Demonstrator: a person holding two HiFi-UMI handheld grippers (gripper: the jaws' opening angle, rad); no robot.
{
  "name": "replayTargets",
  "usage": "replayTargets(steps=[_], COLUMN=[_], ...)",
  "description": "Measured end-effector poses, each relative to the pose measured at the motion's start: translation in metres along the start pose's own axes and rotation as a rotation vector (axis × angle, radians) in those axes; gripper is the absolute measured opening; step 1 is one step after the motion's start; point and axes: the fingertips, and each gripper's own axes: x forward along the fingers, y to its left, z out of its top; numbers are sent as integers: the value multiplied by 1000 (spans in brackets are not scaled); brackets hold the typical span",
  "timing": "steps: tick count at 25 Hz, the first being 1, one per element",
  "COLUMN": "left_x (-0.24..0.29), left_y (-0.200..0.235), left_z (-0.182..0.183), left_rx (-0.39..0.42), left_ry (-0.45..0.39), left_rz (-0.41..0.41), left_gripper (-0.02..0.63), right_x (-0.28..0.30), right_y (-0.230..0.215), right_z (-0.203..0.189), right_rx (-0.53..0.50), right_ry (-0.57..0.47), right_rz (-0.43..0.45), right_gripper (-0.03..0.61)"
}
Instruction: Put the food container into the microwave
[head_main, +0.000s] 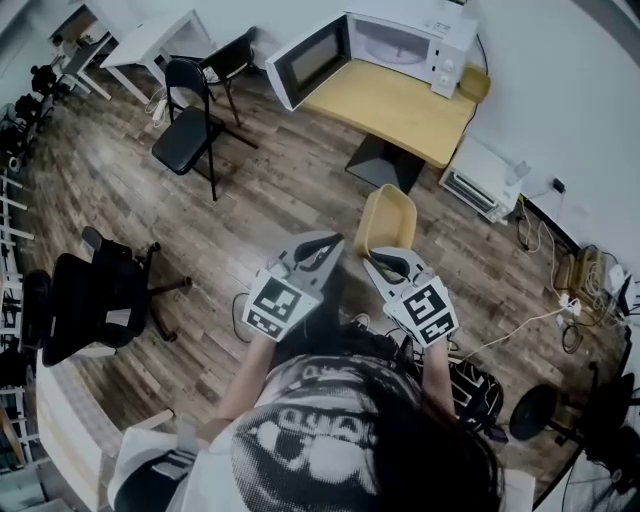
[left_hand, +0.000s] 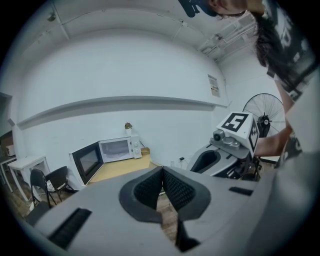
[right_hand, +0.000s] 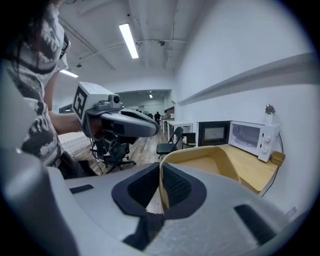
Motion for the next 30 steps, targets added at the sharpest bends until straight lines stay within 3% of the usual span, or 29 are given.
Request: replayTargets(steps=[11, 21, 30], left_x=[42, 84, 117], left_y=[53, 180, 280], left_z=[-5, -5, -12], left_rx=[-25, 3, -20], left_ry=[6, 19, 14], left_rz=[-23, -50, -103], left_gripper=[2, 0, 0], right_x=[41, 138, 209], right_y=[-55, -125, -179], right_z=[5, 51, 75], right_rx=[32, 61, 101], right_ry=[31, 60, 116], right_rz=[-16, -49, -109], right_gripper=[28, 28, 28])
